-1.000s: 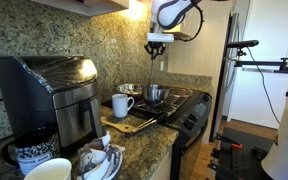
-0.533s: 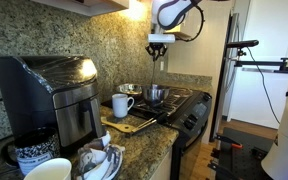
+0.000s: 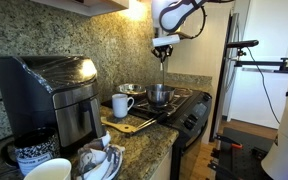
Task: Use the wooden spatula from the white mug to stir the contents in the silver bowl at the front of the stove then place it back in the mug
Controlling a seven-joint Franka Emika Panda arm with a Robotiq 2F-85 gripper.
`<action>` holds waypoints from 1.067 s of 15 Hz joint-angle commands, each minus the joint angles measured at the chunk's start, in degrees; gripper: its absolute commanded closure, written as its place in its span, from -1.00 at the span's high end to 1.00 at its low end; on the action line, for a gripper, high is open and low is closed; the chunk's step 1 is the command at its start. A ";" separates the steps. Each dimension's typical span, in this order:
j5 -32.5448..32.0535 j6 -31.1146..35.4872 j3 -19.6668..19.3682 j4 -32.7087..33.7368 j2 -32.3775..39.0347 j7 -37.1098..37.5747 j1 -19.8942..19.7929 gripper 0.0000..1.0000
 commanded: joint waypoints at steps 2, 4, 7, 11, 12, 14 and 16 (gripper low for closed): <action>-4.38 1.94 0.20 0.05 -0.12 3.86 -0.15 -0.90; -4.37 4.21 0.30 -0.08 0.01 4.66 -0.09 -0.90; -2.53 7.58 0.48 -0.38 0.04 4.23 0.03 -0.89; -0.39 8.12 0.78 0.24 -0.17 3.00 0.24 -0.89; 0.21 7.77 0.83 0.68 -0.18 2.53 0.27 -0.89; 0.77 7.16 0.89 1.65 -0.20 2.05 0.34 -0.89; 1.13 6.74 0.95 3.00 -0.30 1.47 0.40 -0.89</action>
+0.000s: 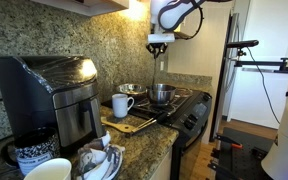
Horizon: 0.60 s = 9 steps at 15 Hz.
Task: Use the wooden spatula from the white mug to stir the contents in the silver bowl at the front of the stove then place it back in the mug
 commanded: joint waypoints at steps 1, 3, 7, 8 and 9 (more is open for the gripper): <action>1.11 -0.94 0.37 2.86 -0.50 -1.32 0.08 -0.89; 0.90 -1.49 0.45 5.23 -0.65 -1.55 0.17 -0.89; 0.57 -4.00 0.68 10.03 -0.38 -3.10 0.56 -0.89; 0.69 -4.83 0.71 11.01 -0.33 -3.66 0.66 -0.89; 0.76 -5.57 0.76 11.98 -0.24 -4.14 0.69 -0.89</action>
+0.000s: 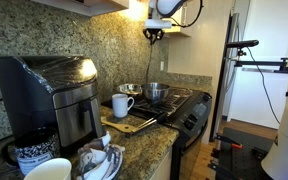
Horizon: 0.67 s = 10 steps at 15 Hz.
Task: Use the wooden spatula from the white mug to stir the contents in the silver bowl at the front of the stove then place it back in the mug
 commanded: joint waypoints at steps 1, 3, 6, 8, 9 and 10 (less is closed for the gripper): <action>0.64 -4.11 0.66 4.27 0.04 -2.86 0.07 -0.89; 1.12 -2.98 0.61 5.22 -0.35 -3.08 -0.11 -0.89; 3.16 0.36 0.36 4.15 -0.97 -2.17 -0.46 -0.89; 6.02 1.97 0.14 3.19 -1.17 -2.66 -0.78 -0.89; 7.95 2.59 0.00 2.70 -1.24 -3.08 -0.98 -0.89; 9.78 3.32 -0.13 2.05 -1.41 -3.42 -1.17 -0.89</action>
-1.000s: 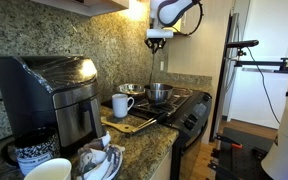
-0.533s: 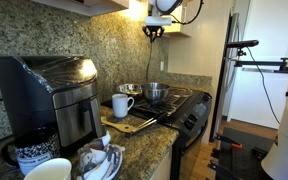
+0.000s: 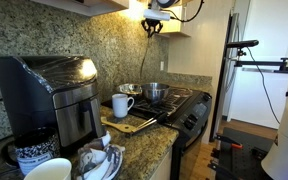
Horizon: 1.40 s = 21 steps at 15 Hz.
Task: Use the wooden spatula from the white mug to stir the contents in the silver bowl at the front of the stove then place it back in the mug
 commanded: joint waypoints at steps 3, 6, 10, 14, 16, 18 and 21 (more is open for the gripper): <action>9.94 5.67 -0.62 -4.47 -1.82 -3.15 -1.44 -0.89; 17.59 8.88 -1.04 -7.18 -2.24 -7.32 -1.95 -0.89; 28.71 10.60 -1.28 -9.96 -2.18 -14.70 -2.40 -0.89; 39.32 9.47 -1.15 -11.33 -1.78 -22.85 -2.42 -0.89; 43.18 8.91 -1.10 -11.81 -1.57 -26.38 -2.37 -0.89; 45.42 8.66 -1.09 -12.25 -1.48 -28.70 -2.33 -0.89; 47.28 8.21 -1.01 -12.66 -1.32 -30.92 -2.25 -0.89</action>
